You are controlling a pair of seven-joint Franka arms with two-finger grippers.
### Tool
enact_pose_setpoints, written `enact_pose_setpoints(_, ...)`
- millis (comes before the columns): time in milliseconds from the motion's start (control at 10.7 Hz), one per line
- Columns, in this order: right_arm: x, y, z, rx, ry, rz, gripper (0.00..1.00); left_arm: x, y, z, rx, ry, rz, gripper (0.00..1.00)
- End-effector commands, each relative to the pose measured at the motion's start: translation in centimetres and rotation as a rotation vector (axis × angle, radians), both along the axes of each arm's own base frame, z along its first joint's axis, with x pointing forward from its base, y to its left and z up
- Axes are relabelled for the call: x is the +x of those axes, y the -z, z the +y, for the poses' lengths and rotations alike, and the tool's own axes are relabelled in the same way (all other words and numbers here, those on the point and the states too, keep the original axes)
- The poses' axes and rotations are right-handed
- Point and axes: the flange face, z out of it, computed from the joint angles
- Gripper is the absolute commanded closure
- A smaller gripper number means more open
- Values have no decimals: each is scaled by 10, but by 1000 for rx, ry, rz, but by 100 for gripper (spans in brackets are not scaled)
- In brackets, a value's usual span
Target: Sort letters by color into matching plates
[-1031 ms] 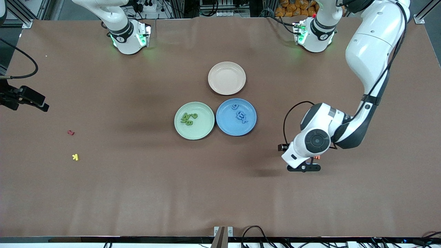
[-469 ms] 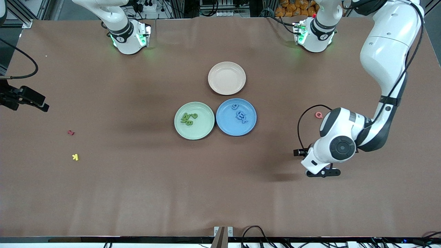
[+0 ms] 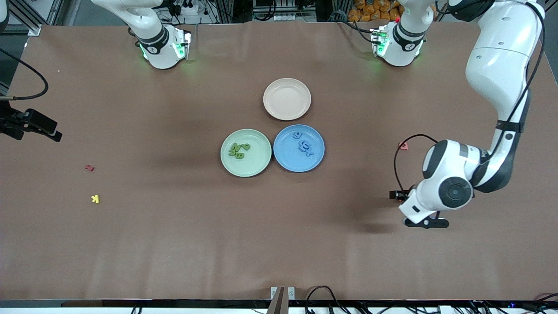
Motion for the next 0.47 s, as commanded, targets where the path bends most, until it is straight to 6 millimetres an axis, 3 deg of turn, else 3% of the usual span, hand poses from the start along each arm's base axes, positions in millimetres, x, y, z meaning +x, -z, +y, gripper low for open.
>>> enact_pose_setpoints(0, 1, 0, 0, -7, 11, -5, 0, 2, -53, 39, -32, 52, -25, 0)
enact_pose_setpoints(375, 1, 0, 0, -7, 11, -3, 0, -5, -115, 60, -42, 44, -42, 0)
